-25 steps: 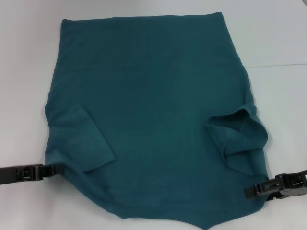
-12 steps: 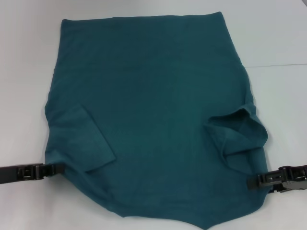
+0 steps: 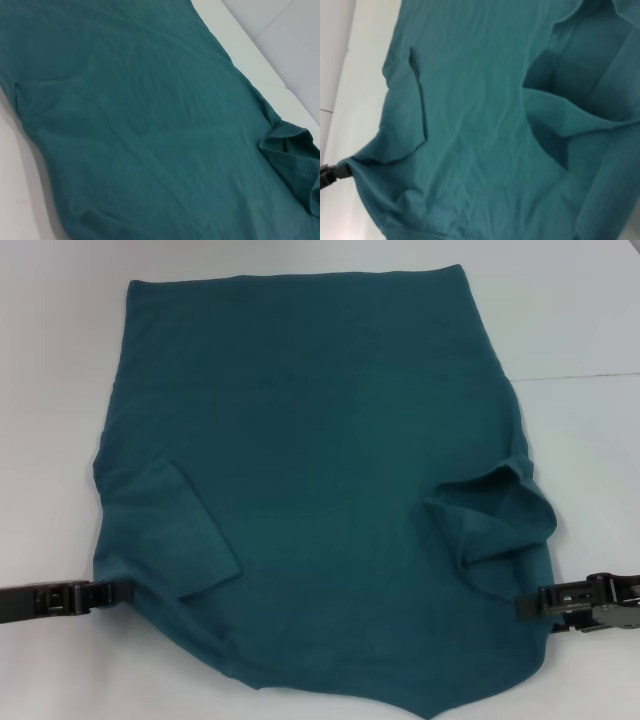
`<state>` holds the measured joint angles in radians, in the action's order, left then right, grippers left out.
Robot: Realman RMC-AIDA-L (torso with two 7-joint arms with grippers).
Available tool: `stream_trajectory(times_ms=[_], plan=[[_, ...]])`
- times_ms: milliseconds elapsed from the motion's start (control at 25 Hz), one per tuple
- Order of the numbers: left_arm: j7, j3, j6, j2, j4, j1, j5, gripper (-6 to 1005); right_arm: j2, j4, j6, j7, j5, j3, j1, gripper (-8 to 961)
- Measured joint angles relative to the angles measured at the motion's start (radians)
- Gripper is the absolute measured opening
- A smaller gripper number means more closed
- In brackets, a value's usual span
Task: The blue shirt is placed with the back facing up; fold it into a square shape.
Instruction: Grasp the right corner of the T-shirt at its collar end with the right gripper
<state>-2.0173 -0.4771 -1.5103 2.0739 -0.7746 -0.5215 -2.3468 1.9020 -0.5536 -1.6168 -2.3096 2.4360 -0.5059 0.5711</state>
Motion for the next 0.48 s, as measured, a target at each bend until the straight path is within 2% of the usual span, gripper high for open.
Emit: stream_trajectory(times_ms=[480], plan=[[0.003, 0.000, 0.001, 0.000, 0.000, -0.001, 0.000, 12, 0.000, 0.000, -0.001, 0.000, -0.011, 0.003, -0.007, 839]])
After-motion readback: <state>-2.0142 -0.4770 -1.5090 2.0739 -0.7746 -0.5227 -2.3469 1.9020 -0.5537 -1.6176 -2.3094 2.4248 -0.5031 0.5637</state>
